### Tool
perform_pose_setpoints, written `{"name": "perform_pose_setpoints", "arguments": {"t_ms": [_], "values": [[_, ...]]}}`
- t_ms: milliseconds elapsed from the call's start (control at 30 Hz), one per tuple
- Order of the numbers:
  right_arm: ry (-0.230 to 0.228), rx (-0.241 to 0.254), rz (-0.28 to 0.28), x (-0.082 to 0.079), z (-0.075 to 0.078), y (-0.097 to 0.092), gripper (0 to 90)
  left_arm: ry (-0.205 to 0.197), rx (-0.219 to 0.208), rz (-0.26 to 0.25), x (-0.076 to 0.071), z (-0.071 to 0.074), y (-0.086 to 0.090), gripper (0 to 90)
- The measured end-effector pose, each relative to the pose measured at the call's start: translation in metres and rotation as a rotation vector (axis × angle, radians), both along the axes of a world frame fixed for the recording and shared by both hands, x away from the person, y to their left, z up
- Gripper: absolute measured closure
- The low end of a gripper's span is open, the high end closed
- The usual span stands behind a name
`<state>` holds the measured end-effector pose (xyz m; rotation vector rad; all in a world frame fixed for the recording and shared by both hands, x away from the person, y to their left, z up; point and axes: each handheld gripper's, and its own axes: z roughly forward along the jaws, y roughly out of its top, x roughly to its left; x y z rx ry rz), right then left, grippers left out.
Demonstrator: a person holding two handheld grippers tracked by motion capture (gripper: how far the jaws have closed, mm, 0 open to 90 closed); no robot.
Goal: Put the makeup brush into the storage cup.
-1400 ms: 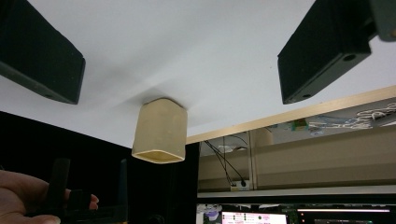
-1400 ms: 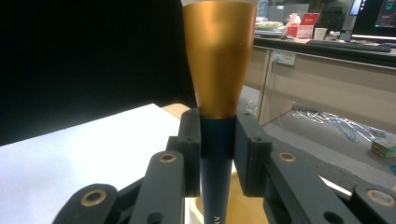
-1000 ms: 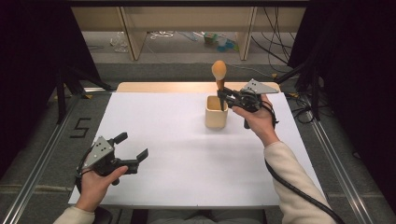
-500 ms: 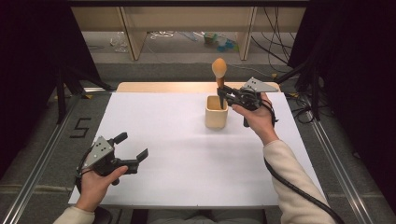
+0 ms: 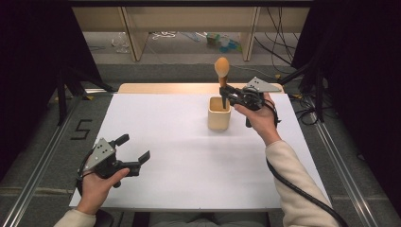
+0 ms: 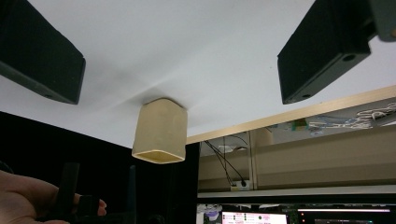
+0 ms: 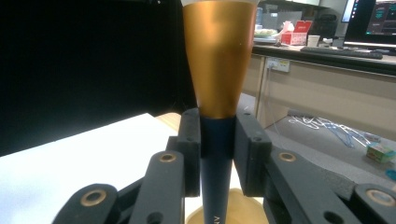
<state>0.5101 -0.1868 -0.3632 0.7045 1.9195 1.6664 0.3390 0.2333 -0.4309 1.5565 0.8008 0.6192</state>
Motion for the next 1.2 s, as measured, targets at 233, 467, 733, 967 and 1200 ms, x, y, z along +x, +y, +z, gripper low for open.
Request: {"name": "perform_pose_setpoints", "arguments": {"t_ms": [233, 467, 733, 967, 1200], "values": [[-0.008, 0.005, -0.010, 0.0023, -0.0002, 0.0007, 74.9, 0.000, 0.000, -0.001, 0.0000, -0.0001, -0.0001, 0.2], [0.003, -0.001, -0.016, 0.0034, 0.0010, 0.0002, 74.9, 0.000, 0.000, -0.002, 0.0001, -0.0001, -0.0002, 0.3], [-0.001, 0.009, -0.015, 0.0050, 0.0009, 0.0026, 74.9, -0.001, 0.001, -0.001, 0.0000, -0.0001, -0.0001, 0.2], [-0.011, 0.010, -0.016, 0.0071, 0.0008, 0.0027, 74.9, 0.000, 0.000, -0.001, 0.0001, -0.0002, -0.0003, 0.3], [-0.011, 0.009, -0.022, 0.0089, 0.0015, 0.0032, 74.9, 0.000, 0.000, 0.000, 0.0000, -0.0002, -0.0003, 0.3]]}}
